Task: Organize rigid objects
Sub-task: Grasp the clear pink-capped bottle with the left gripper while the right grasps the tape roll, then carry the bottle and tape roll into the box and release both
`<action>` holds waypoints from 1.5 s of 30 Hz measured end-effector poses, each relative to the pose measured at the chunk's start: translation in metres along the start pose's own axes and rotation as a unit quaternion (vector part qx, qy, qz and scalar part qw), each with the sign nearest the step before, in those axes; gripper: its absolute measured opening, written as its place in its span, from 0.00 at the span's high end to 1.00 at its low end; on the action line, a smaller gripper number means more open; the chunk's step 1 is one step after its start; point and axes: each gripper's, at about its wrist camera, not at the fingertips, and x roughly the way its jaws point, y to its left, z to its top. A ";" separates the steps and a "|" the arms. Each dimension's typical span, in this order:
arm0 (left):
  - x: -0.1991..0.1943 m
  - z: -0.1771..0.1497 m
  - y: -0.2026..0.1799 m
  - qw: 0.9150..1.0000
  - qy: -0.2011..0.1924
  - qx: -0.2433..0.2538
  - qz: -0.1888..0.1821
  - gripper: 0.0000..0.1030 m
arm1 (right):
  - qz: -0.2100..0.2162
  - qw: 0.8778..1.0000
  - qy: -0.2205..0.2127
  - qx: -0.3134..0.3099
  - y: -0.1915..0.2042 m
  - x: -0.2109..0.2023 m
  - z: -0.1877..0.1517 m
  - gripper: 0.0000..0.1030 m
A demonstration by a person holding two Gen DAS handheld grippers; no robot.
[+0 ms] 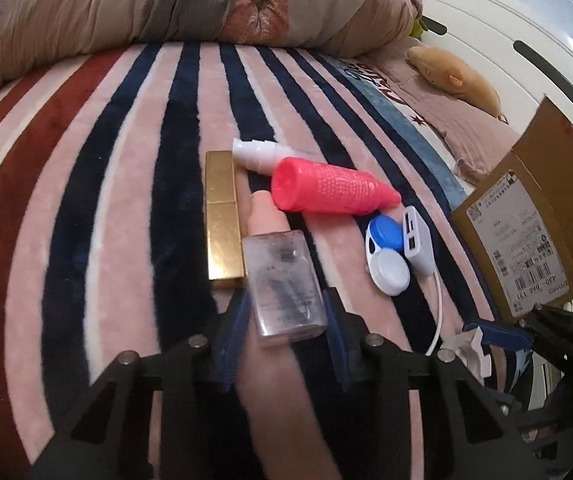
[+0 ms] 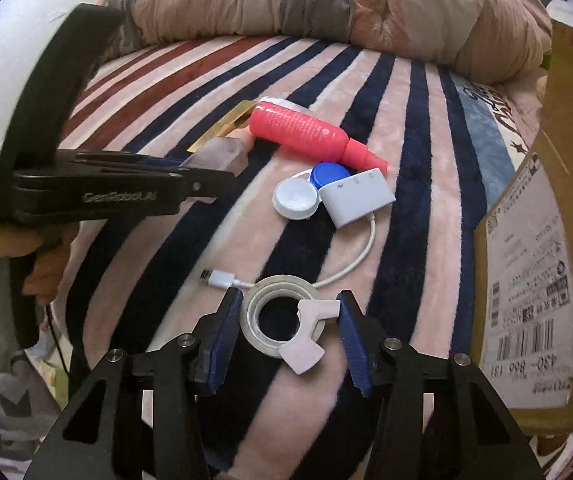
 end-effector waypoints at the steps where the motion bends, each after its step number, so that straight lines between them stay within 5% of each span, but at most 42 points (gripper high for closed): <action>1: -0.005 -0.003 0.002 1.000 0.000 0.000 -0.001 0.70 | 0.000 1.000 0.001 0.000 0.001 0.000 -0.001 0.57; 6: -0.029 -0.021 0.013 1.000 0.011 0.013 0.000 0.72 | -0.002 1.000 0.001 0.000 0.005 -0.002 -0.008 0.55; 10: -0.039 -0.033 0.016 1.000 0.012 0.018 0.016 0.72 | 0.004 1.000 -0.005 0.015 0.005 -0.005 -0.015 0.40; 14: -0.028 -0.036 0.014 1.000 0.006 0.007 0.023 0.63 | 0.007 1.000 -0.005 0.030 0.005 -0.001 -0.019 0.40; 18: -0.015 -0.033 0.009 0.999 -0.014 0.012 0.032 0.57 | -0.019 1.000 -0.011 0.012 0.010 0.003 -0.021 0.45; 21: -0.017 -0.032 0.007 0.998 -0.011 0.022 0.055 0.72 | -0.025 1.000 -0.017 -0.004 0.013 0.001 -0.022 0.58; 26: -0.030 -0.030 0.010 0.999 -0.013 0.016 0.046 0.72 | -0.025 0.999 -0.027 -0.016 0.015 -0.002 -0.018 0.59; 36: -0.133 0.006 -0.025 0.992 -0.112 0.042 0.034 0.72 | 0.034 0.986 -0.151 -0.063 0.023 -0.099 0.017 0.59; 41: -0.174 0.031 -0.068 0.984 -0.159 0.083 0.010 0.72 | 0.015 0.976 -0.211 -0.049 0.001 -0.155 0.026 0.59; 45: -0.181 0.046 -0.104 0.979 -0.171 0.111 -0.021 0.72 | -0.048 0.972 -0.232 -0.006 -0.043 -0.187 0.017 0.59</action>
